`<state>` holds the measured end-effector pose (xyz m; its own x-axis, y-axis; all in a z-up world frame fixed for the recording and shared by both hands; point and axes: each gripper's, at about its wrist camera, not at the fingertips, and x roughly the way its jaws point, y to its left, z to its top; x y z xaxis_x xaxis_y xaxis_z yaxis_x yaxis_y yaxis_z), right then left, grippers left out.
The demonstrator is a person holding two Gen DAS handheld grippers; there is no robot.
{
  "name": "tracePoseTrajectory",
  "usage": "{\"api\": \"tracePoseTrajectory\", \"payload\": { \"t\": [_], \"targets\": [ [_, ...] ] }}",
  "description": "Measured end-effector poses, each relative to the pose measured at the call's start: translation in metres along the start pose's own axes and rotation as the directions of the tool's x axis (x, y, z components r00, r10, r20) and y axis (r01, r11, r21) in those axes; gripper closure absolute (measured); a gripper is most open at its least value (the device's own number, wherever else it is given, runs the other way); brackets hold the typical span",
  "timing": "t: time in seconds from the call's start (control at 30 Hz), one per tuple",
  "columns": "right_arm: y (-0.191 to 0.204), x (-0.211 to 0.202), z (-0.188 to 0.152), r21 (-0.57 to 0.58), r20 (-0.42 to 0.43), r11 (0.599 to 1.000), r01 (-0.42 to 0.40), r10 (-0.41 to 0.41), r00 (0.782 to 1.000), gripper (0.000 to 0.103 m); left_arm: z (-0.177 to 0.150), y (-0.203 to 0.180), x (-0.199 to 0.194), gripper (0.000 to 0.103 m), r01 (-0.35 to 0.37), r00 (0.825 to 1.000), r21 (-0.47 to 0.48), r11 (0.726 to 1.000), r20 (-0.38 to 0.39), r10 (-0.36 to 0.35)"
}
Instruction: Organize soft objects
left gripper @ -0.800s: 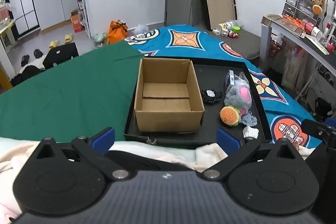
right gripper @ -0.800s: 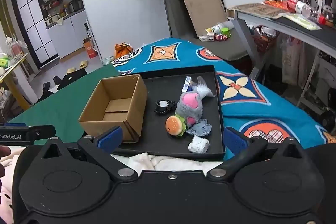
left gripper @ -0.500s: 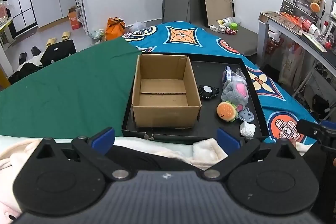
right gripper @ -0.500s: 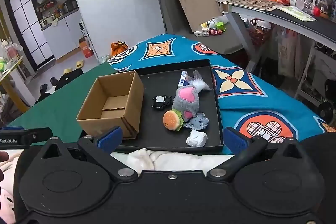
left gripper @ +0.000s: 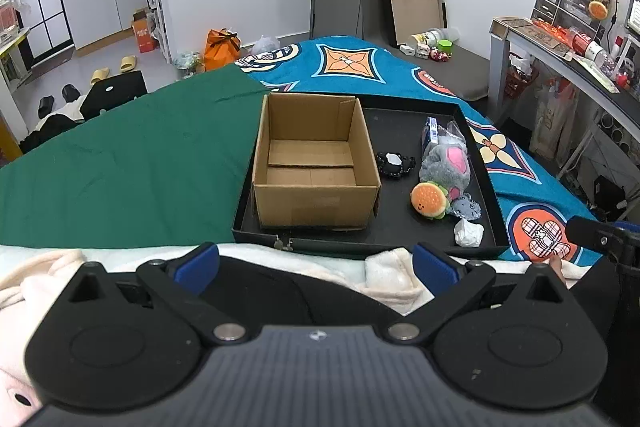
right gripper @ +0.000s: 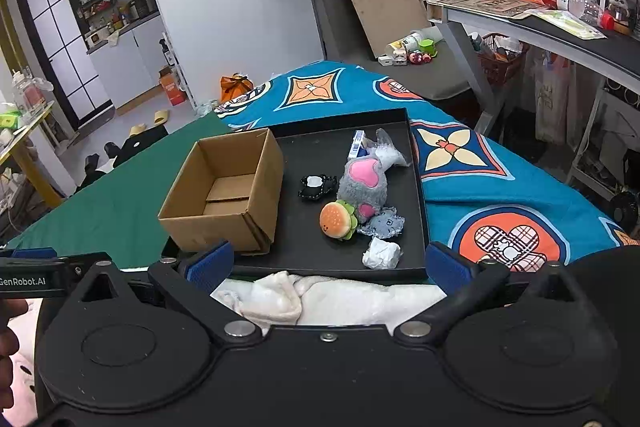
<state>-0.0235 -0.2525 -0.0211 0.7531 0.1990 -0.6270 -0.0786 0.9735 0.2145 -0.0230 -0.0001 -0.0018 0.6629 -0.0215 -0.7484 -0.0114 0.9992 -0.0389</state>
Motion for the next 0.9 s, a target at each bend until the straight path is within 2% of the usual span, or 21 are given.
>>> {"api": "tracePoseTrajectory", "payload": {
  "t": [0.9],
  "targets": [
    [0.013,-0.012,-0.006,-0.042,-0.002,0.999,0.019,-0.019,1.0,0.0,-0.004,0.002,-0.012,0.001,0.002,1.0,0.002,1.0,0.021,-0.002]
  ]
}}
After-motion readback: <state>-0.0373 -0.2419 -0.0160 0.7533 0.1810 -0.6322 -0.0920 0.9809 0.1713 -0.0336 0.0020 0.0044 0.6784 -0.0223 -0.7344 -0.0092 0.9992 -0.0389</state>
